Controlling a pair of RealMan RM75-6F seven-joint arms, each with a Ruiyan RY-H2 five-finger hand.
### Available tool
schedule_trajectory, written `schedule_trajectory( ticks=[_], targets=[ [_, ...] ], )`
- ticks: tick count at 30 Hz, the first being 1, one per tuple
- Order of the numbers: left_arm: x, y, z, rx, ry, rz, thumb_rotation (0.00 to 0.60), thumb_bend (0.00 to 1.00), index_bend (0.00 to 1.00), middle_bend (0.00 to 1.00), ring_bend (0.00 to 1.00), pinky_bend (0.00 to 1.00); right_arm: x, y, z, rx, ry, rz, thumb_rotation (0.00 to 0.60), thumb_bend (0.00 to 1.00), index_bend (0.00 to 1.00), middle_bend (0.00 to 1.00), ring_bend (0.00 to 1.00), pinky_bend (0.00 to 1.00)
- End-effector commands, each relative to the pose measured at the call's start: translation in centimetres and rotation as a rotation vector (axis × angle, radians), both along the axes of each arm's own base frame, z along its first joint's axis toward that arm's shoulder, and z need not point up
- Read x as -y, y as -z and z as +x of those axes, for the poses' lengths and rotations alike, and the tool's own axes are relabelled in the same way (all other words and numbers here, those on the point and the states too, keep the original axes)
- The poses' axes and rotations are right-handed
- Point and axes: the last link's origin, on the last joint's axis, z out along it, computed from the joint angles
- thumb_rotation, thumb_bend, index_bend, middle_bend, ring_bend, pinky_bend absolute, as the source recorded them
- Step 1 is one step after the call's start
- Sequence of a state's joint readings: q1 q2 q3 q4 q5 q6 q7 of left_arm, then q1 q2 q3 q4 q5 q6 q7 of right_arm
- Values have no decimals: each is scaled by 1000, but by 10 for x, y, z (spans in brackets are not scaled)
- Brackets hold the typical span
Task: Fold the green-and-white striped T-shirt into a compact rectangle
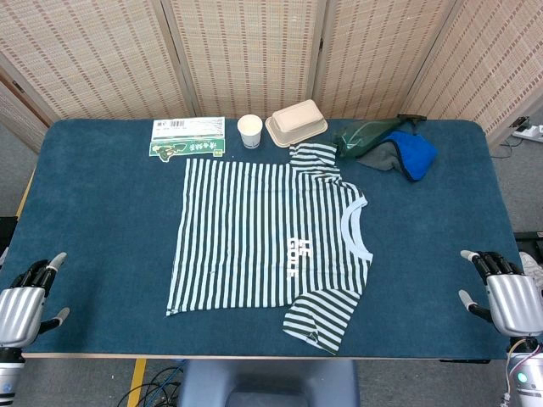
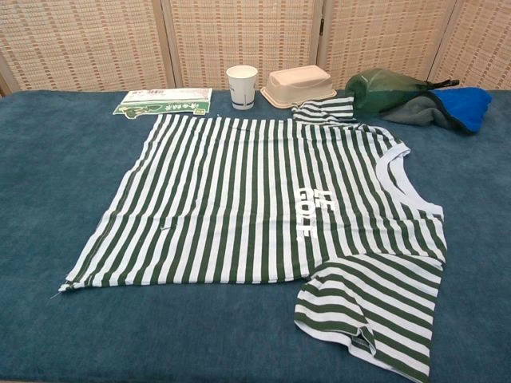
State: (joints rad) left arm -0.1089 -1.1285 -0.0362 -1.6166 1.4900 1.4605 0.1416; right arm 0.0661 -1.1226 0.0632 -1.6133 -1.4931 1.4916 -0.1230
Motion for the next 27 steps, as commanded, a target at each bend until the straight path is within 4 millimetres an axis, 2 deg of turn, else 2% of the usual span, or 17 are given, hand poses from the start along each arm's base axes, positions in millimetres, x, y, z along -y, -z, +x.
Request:
schedule_trajectory(
  ticks=[1,10,17,22,27],
  targets=[
    [-1,1,0,2,2,-1,600,205,88,227,164,311,0,0,0,-1,0,1,600,249,214,284,253,355],
    [0,4,2,11,26,-1,600,204,104,227,164,311,-1,-3,1,0,-3,-7,600,249,214,284,253,355],
    [-4,6,11,43,102,-25,600,205,158,235,187,311,-2,-10,1,-4,-14,-33,600,249,215,284,253,355],
    [-12,16,21,69,189,-86,600,205,234,356,304,346,-1,-15,2,-8,-24,-47,600,249,214,289,253,355],
    [-21,37,35,82,253,-194,600,205,302,567,505,573,1,-16,3,-10,-31,-50,600,249,214,314,260,355]
  ],
)
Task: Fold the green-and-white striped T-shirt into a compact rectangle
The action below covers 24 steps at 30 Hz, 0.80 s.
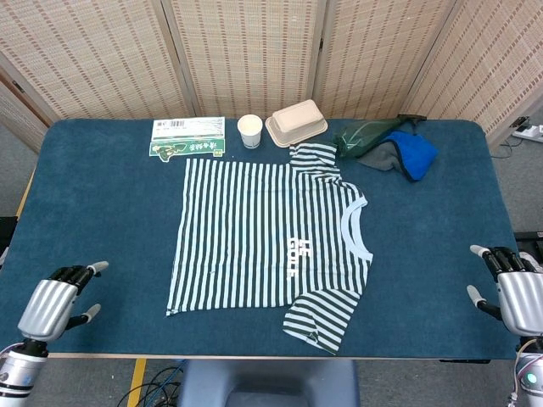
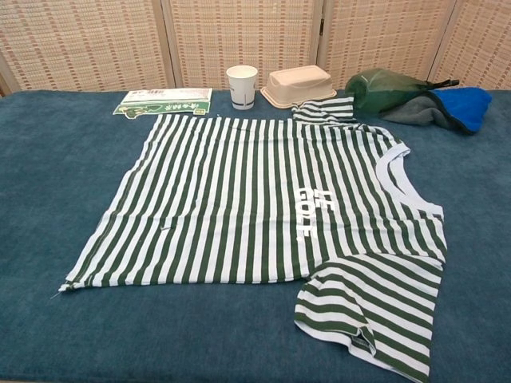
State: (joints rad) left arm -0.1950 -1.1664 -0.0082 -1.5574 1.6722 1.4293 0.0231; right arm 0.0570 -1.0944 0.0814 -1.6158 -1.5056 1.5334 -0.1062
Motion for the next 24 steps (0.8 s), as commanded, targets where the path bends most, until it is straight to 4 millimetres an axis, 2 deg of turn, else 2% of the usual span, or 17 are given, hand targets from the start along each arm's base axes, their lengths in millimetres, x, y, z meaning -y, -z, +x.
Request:
schedule_trajectory(
  ticks=[1,5,10,16,24],
  targets=[
    [-7,17,11,4,53,-77,600,205,322,615,545,650,1,0,1,0,-4,2,600,249,214,314,261,355],
    [-14,36,21,-11,113,-160,600,204,361,747,672,822,1,0,0,-2,2,6,600,249,214,331,291,355],
    [-20,60,27,-22,128,-251,600,205,388,848,767,912,0,1,-1,0,12,10,600,249,215,356,335,355],
    [-26,86,30,-37,101,-305,600,205,411,929,843,960,-1,1,-3,-1,28,12,600,250,214,380,368,355],
    [-31,107,33,-40,77,-333,600,205,410,944,857,964,-3,-1,-4,-5,36,10,600,250,214,391,379,355]
  ],
)
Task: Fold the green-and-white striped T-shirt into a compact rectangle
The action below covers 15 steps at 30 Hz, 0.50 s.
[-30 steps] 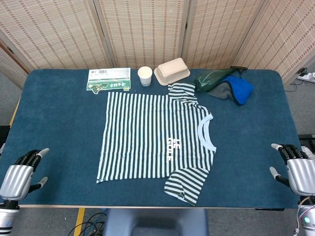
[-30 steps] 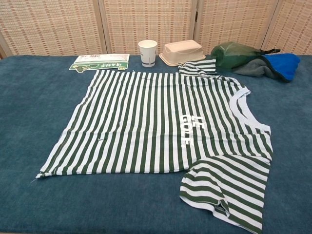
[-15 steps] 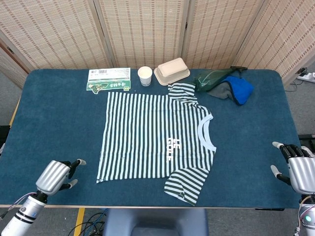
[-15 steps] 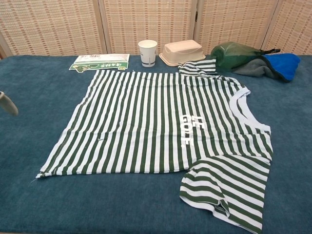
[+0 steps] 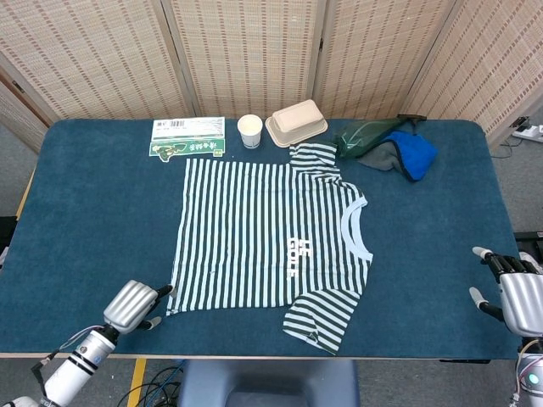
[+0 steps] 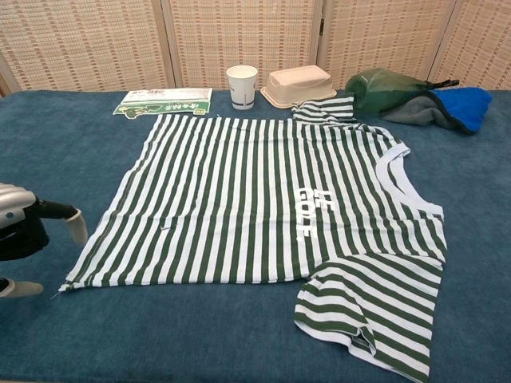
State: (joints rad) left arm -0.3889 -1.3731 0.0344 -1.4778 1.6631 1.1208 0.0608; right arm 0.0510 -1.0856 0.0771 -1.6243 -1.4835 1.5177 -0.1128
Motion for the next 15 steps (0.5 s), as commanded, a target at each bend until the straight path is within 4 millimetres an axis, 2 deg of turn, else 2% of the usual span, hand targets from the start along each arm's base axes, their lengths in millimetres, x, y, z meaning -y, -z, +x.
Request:
schedule_trajectory(
  ticks=[1,15],
  targets=[
    [-2,5,2,-3,-2,-5,600,205,409,944,857,964,-1,0,-1,-1,4,0,600,250,214,392,379,355],
    [-9,24,8,-13,-11,-14,600,205,408,944,857,965,-4,-1,-4,1,22,-6,600,249,214,395,381,355]
  ],
)
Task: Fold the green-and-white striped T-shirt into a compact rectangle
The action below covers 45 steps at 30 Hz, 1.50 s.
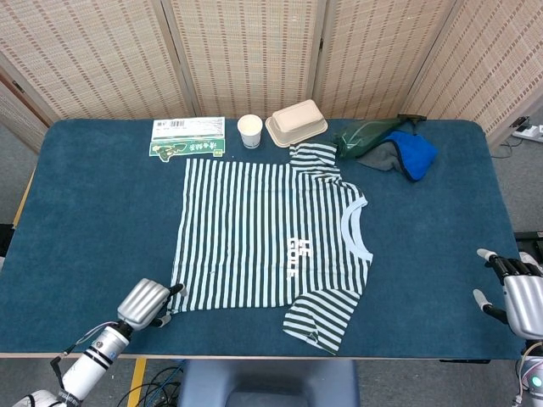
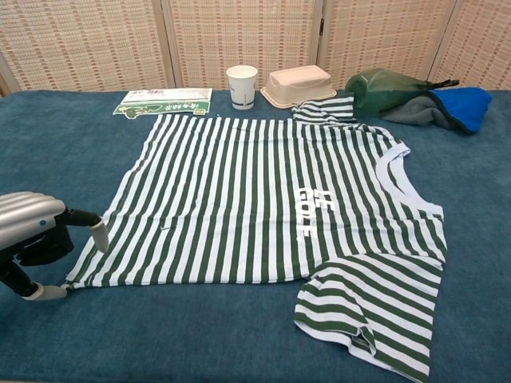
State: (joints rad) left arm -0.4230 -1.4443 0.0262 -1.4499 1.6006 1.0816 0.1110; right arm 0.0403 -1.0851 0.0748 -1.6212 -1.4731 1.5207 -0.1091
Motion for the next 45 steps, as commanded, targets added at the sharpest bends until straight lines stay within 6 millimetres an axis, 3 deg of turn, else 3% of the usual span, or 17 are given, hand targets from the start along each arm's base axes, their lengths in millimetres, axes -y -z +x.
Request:
schedule_trajectory(
  ticks=[1,25,38,45],
  targets=[
    [-2,2,1,-4,0,1,600,205,408,944,857,965,0,0,-1,0,3,-1,600,249,214,395,381,355],
    [-20,16,15,53,-16,33,600,213,463,962,874,974,-6,-4,-11,5,41,-19,600,253,214,396,391,355],
    [-22,21,21,57,6,26,600,473,529,970,885,980,-2,-1,-13,8,41,-4,600,254,214,398,393,355],
    [-21,22,22,45,15,41,600,562,584,972,887,981,1,5,-10,16,9,18,600,260,214,401,393,354]
  ],
)
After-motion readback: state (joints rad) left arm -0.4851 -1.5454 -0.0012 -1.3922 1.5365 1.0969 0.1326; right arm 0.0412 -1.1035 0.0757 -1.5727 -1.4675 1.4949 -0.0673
